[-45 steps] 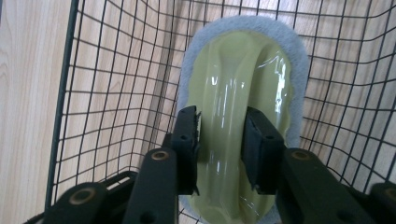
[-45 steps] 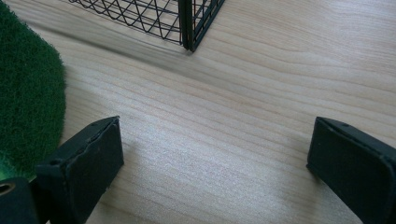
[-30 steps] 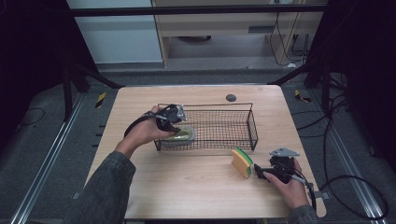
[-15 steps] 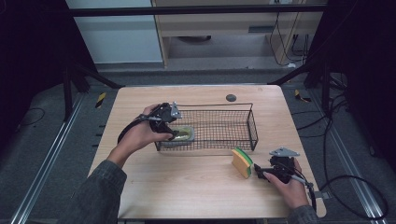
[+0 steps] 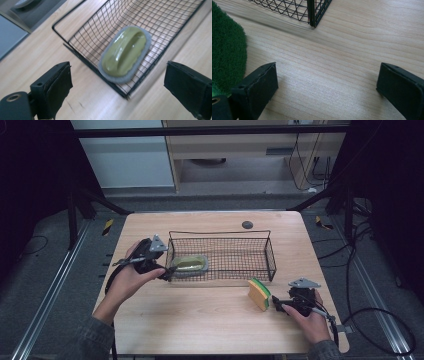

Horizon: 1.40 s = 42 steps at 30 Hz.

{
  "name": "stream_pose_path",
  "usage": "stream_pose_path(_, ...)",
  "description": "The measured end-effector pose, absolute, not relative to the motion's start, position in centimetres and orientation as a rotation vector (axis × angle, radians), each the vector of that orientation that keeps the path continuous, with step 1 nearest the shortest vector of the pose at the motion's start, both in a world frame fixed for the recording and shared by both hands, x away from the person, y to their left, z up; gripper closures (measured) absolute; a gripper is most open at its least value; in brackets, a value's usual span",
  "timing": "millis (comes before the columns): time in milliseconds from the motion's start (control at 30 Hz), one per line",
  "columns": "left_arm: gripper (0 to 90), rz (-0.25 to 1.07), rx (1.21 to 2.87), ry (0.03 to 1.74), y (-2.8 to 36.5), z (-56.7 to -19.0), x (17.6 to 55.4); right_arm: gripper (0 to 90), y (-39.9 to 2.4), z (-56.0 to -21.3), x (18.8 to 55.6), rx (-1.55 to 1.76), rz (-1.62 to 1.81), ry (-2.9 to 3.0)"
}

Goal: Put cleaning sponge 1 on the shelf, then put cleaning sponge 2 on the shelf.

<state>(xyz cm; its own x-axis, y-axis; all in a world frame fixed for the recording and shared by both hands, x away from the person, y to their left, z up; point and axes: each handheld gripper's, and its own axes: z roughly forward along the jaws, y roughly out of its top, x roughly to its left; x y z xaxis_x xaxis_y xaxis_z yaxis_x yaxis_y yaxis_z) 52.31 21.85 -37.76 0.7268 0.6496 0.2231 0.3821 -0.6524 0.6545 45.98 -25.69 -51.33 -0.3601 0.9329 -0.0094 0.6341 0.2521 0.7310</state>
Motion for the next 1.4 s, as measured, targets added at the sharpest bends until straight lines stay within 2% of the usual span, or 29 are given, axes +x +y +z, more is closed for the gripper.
stream_pose_path(100,6.7,0.623,2.318,0.818,23.3,-38.8,51.2,3.7,-25.7,-51.3,46.0,1.425,0.898,2.084)
stream_pose_path(333,6.3,0.57,2.245,0.9,25.2,-41.6,50.1,3.7,-25.7,-51.3,46.0,1.426,0.898,2.084)
stream_pose_path(1000,5.7,0.514,2.269,1.084,27.6,-48.1,50.8,3.7,-25.7,-51.3,45.9,1.43,0.895,2.08)
stream_pose_path(1100,5.1,0.453,2.278,1.106,27.8,-49.3,51.0,3.9,-25.6,-51.3,45.9,1.438,0.895,2.077)
stream_pose_path(1267,2.8,0.432,2.231,1.141,28.3,-49.9,51.1,9.9,-25.9,-50.8,45.6,1.44,0.885,2.094)
stream_pose_path(1400,0.9,0.468,2.185,1.127,28.7,-50.4,50.7,14.7,-26.5,-49.8,45.0,1.439,0.885,2.08)
